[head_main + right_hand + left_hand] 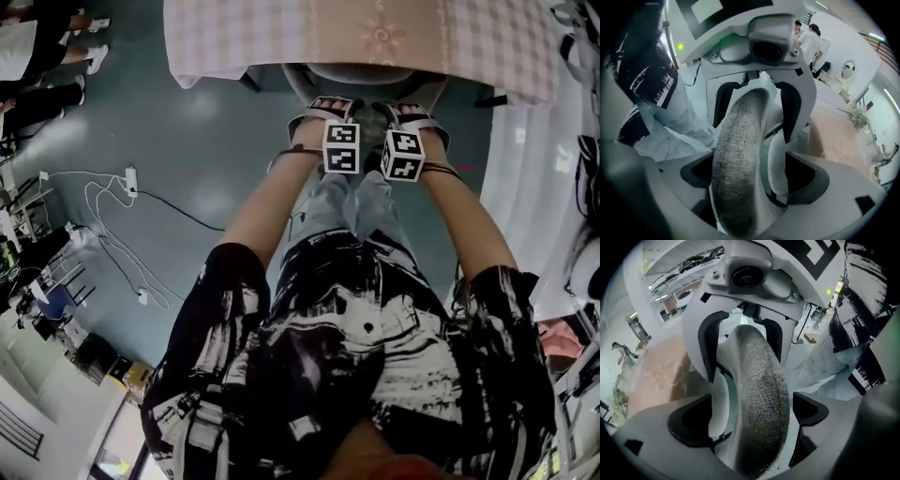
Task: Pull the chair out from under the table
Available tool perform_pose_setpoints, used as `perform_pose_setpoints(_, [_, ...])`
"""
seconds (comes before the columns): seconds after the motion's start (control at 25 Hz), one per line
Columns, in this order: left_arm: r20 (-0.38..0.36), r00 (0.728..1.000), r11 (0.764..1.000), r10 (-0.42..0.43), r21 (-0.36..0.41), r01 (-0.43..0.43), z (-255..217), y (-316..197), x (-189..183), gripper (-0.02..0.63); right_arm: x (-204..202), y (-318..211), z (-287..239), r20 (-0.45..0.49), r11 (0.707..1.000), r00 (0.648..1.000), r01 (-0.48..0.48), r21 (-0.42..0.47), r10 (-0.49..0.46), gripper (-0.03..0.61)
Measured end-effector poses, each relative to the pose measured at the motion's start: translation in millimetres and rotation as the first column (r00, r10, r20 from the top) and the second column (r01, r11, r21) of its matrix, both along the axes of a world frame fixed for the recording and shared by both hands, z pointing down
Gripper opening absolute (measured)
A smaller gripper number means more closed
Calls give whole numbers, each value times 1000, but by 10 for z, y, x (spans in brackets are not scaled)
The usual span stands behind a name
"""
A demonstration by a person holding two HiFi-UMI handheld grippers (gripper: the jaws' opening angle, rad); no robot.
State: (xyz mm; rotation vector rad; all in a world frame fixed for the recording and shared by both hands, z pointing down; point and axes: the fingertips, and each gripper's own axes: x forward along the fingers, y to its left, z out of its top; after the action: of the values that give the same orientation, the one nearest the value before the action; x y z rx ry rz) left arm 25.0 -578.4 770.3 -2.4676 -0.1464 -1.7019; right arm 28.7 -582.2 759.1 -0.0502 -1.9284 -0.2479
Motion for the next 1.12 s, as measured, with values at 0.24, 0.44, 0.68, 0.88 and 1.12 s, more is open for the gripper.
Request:
perform_pose_setpoints(0.24, [72,996,998,61,22,-62,245,8,-28,335,-12,47,184,-70,997,995,72,17,-71,270])
perform_pose_setpoints(0.44, [148,978,961,150,210,-179,352,-37,-44,144,38,79,335,-131,984,987,107,141,-88,106])
perform_pose_setpoints(0.68, [159,980,947,116,278,-157,350,-105,-38,114,37,41,333,-118,976,991,91,198,-68,72])
perform_pose_setpoints(0.88, [160,981,949,107,278,-148,354,-104,-36,110,40,49,328,-112,980,992,75,183,-55,64])
perform_pose_setpoints(1.12, [167,981,950,98,277,-142,353,-83,-47,109,33,69,309,-104,983,994,56,174,-38,58])
